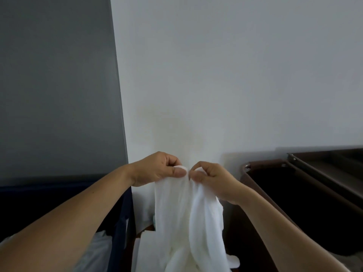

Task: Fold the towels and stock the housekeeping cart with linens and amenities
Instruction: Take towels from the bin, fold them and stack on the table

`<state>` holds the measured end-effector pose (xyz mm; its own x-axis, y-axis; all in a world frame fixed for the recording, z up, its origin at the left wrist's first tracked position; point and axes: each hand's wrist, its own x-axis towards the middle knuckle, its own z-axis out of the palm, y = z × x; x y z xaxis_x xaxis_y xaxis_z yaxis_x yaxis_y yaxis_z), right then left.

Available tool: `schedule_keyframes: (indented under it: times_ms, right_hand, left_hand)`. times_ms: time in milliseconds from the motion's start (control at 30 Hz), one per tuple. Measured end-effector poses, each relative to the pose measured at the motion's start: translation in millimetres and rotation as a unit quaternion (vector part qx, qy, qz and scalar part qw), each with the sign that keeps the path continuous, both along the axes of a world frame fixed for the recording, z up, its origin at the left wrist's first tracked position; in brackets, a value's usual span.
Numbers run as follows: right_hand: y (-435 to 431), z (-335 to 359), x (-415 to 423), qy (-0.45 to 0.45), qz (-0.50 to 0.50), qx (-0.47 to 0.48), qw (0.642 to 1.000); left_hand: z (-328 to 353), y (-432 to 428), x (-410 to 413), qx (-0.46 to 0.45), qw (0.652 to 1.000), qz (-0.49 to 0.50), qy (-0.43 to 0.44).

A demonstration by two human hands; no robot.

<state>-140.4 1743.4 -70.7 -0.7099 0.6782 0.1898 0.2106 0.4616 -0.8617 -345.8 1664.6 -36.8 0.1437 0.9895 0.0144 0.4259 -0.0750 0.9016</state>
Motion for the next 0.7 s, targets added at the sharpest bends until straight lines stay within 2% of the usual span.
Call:
schedule_keyframes:
  times_ms: [100,233,300,500,700]
  right_hand:
    - [5.3,-2.8,2.0,0.003,-0.071,0.035,0.997]
    - [15.8,-0.4,-0.4,0.080,-0.159,0.035,0.983]
    - [18.6,-1.4,-3.2,0.122,-0.208,0.013,0.970]
    - [19.9,-6.9,-9.7,0.096,-0.272,0.009,0.957]
    - [-2.2,-20.4,-24.6,0.058,-0.214,0.020,0.975]
  left_hand:
    - [-16.6,-3.3,-6.2,-0.012,0.998,0.033,-0.046]
    - [-40.4,-2.1,-3.0,-0.003,0.968,0.117,-0.220]
    - [-46.5,0.2,2.0,0.003,0.955,0.151,-0.254]
    - [-44.7,12.1,31.5,0.046,0.950,0.266,-0.157]
    - [-46.5,16.7,53.5,0.058,0.968,0.212,-0.119]
